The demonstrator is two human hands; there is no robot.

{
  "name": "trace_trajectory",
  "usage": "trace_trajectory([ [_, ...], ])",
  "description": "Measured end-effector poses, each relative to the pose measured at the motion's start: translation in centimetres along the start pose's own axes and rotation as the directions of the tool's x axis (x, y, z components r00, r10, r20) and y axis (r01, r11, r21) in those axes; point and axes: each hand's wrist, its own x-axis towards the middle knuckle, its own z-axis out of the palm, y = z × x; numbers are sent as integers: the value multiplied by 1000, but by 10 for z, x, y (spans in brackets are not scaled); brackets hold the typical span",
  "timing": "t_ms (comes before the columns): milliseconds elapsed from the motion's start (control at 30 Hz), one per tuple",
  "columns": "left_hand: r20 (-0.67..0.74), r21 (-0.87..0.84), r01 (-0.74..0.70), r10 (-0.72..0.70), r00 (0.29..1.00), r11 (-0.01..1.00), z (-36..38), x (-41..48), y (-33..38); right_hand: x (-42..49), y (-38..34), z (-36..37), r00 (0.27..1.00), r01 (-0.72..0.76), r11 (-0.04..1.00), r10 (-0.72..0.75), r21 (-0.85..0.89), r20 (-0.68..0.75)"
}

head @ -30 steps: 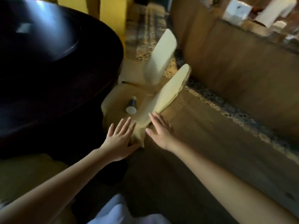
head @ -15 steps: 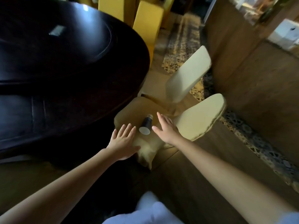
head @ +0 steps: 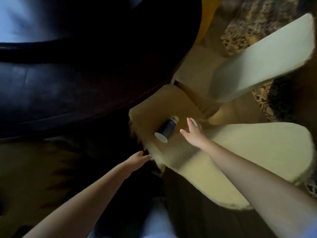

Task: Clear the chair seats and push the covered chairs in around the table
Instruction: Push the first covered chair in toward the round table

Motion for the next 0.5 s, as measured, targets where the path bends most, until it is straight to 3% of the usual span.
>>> trace_trajectory([
  [100,1,-263,111,-115,993,958,7,41,5,52,25,0,998,-38,999,37,24,50],
  [233,13,-410,141,-149,989,901,23,83,15,111,40,14,990,-79,995,72,58,124],
  [300,69,-579,154,-140,988,801,34,109,20,140,44,23,985,-100,987,81,125,150],
  [400,88,-803,169,-168,982,571,54,149,31,177,50,36,977,-141,948,88,284,192],
  [500,58,-853,163,-219,974,495,70,187,38,207,50,44,970,-204,891,127,405,209],
])
